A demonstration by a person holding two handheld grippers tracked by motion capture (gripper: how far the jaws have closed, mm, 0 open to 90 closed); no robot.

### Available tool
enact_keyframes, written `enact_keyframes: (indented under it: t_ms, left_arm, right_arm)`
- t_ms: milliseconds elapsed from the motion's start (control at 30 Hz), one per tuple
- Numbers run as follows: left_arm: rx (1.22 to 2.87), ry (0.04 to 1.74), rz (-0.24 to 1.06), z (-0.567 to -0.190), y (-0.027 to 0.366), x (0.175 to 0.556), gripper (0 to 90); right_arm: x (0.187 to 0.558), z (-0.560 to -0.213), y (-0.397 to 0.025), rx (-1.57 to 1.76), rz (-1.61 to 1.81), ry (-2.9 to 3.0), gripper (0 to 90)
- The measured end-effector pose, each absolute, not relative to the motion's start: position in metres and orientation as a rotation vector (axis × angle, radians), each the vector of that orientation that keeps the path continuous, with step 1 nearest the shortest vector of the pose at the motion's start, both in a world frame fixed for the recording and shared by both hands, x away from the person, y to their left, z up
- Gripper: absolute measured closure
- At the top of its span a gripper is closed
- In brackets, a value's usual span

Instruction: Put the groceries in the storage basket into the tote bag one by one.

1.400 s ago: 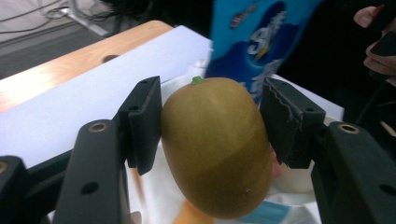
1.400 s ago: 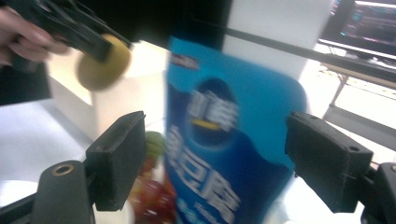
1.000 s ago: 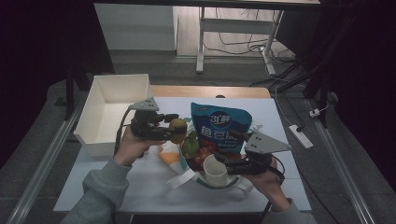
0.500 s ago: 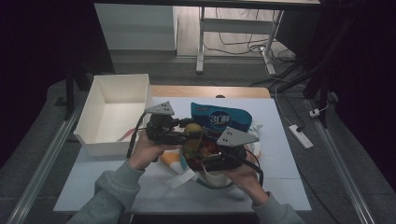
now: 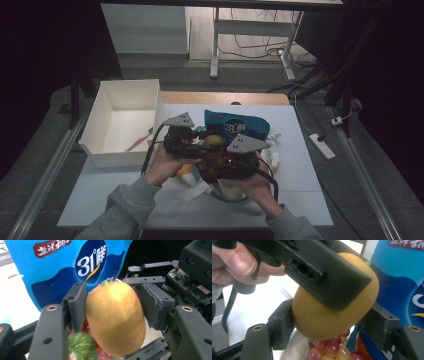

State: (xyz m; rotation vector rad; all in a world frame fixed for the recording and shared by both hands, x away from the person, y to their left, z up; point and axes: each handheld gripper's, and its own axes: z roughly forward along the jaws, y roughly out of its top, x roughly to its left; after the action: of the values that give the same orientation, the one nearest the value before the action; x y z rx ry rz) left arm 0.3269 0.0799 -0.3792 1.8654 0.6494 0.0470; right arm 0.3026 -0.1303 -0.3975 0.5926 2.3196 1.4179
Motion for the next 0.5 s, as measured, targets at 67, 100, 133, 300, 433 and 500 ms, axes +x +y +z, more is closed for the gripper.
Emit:
enact_keyframes:
  t_ms: [67,100,133,300,433,500]
  left_arm:
    - [1.869,0.648,0.046,-0.38,0.08,0.328,40.0]
    - [1.866,0.648,0.046,-0.38,0.08,0.328,39.7]
    - [1.864,0.648,0.047,-0.38,0.08,0.328,39.1]
    - [1.832,0.649,0.06,-0.378,0.083,0.326,30.3]
    - [1.81,0.642,0.067,-0.375,0.086,0.324,30.9]
    - [1.804,0.64,0.082,-0.373,0.09,0.322,29.6]
  right_arm:
    - [0.303,-0.398,-0.131,0.595,1.415,2.325,30.7]
    - [0.303,-0.398,-0.131,0.594,1.414,2.33,30.9]
    - [0.304,-0.399,-0.131,0.593,1.419,2.33,31.2]
    - [0.302,-0.397,-0.136,0.571,1.447,2.323,33.3]
    - [0.302,-0.395,-0.14,0.566,1.471,2.309,33.6]
    - [0.301,-0.395,-0.141,0.559,1.472,2.315,33.7]
